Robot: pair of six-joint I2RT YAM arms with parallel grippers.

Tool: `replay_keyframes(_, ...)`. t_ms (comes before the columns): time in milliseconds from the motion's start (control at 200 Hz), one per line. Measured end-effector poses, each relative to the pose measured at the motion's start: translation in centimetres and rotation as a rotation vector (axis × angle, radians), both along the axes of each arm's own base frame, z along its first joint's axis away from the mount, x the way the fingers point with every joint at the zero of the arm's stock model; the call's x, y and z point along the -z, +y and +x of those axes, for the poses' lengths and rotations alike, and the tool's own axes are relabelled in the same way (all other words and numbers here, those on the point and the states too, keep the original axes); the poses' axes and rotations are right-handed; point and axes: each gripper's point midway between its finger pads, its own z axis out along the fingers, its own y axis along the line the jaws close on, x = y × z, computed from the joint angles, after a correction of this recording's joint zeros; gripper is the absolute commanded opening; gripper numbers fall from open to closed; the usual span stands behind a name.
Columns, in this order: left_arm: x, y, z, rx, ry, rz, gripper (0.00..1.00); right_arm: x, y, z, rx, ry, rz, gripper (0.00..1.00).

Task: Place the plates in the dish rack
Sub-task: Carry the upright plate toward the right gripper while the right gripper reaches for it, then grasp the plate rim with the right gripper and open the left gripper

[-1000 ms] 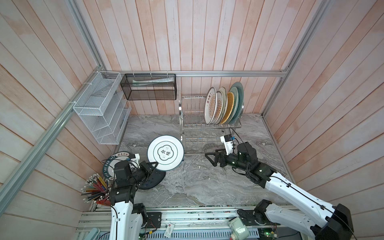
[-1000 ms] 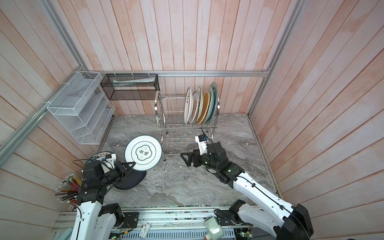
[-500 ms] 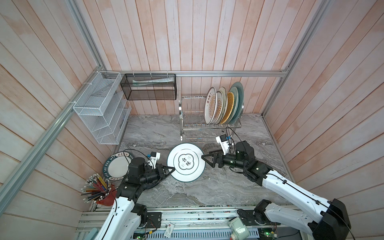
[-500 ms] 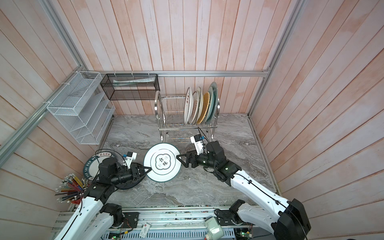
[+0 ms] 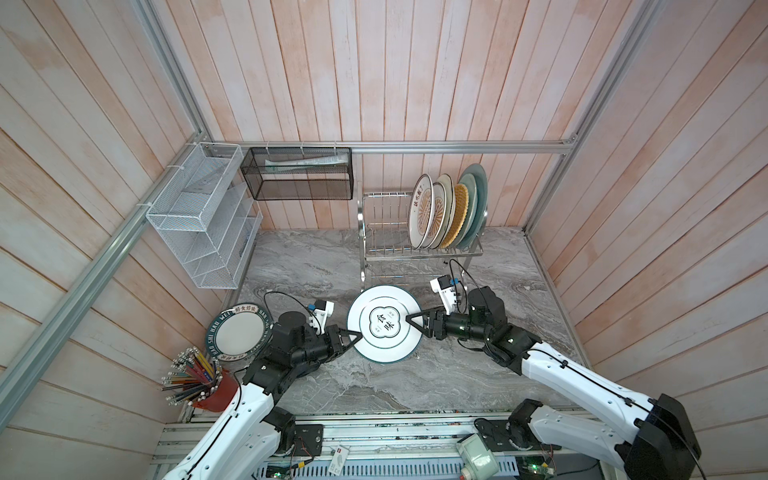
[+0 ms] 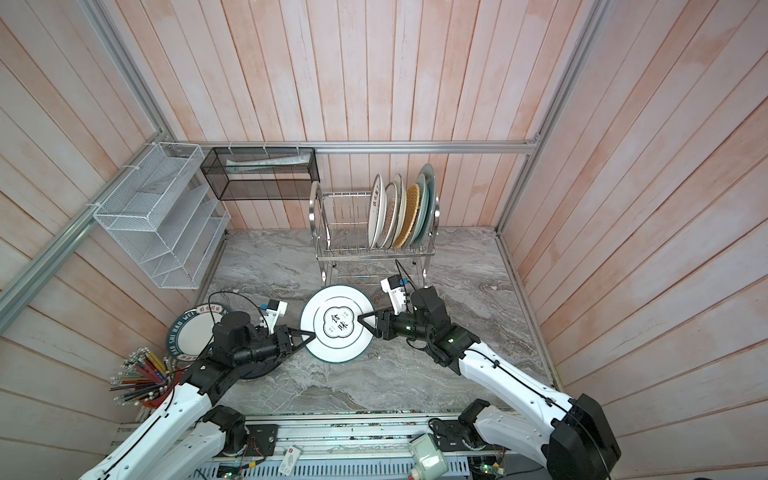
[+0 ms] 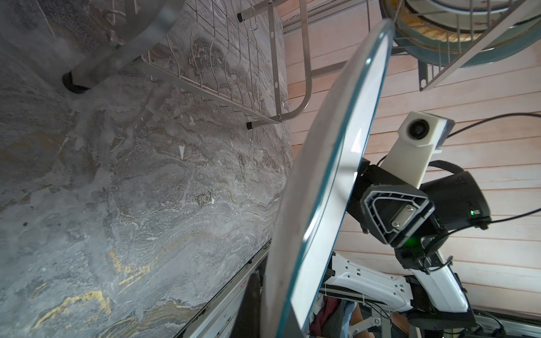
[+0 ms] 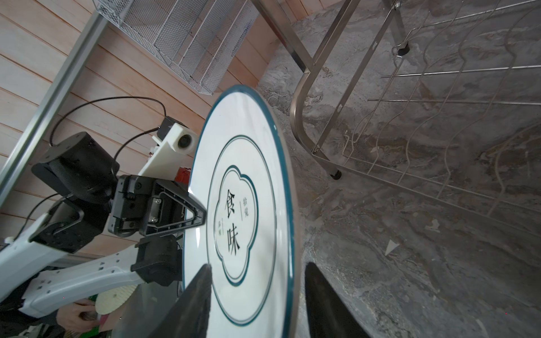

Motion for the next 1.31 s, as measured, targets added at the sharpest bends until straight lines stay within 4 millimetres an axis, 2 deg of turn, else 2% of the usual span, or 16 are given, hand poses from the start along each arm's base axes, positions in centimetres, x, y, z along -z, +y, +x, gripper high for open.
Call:
replay_keyframes(75, -0.1, -0.1, 0.1, -0.003, -0.005, 0.001, 0.00, 0.4, -0.1, -0.2, 0.001, 0.013, 0.002, 0.36)
replay_keyframes(145, -0.1, -0.2, 0.2, -0.003, -0.009, 0.001, 0.00, 0.6, -0.1, -0.3, 0.003, 0.023, 0.006, 0.27)
replay_keyframes(260, 0.1, -0.2, 0.3, -0.004, -0.004, 0.005, 0.00, 0.7, -0.1, -0.3, 0.008, 0.035, 0.014, 0.16)
replay_keyframes(385, -0.1, -0.3, 0.3, 0.008, -0.049, 0.019, 0.00, 0.9, -0.4, 0.2, 0.055, 0.082, 0.035, 0.00)
replay_keyframes(410, -0.2, -0.4, 0.3, 0.014, -0.061, 0.021, 0.00, 0.9, -0.5, 0.4, 0.068, 0.089, 0.038, 0.00)
replay_keyframes(435, -0.3, -0.5, 0.3, 0.017, -0.071, 0.023, 0.06, 1.1, -0.6, 0.5, 0.077, 0.097, 0.038, 0.00)
replay_keyframes(705, -1.3, -0.2, 0.9, -0.022, -0.099, 0.001, 0.99, 2.2, -1.2, 0.0, 0.094, 0.103, 0.033, 0.00)
replay_keyframes(810, -1.8, 0.4, 1.1, -0.067, -0.135, 0.013, 1.00, 1.3, -2.2, 0.2, 0.127, 0.073, 0.037, 0.00)
replay_keyframes(1010, -2.7, 2.6, 2.7, -0.205, -0.264, 0.105, 1.00, -1.5, -5.8, 0.9, 0.246, -0.015, 0.046, 0.00)
replay_keyframes(1190, -1.2, 3.3, 5.6, -0.254, -0.359, 0.247, 1.00, -5.2, -7.6, 0.8, 0.287, -0.093, 0.042, 0.00)
replay_keyframes(1305, 0.9, 2.9, 7.7, -0.243, -0.397, 0.348, 1.00, -7.4, -7.8, 0.4, 0.278, -0.132, 0.035, 0.00)
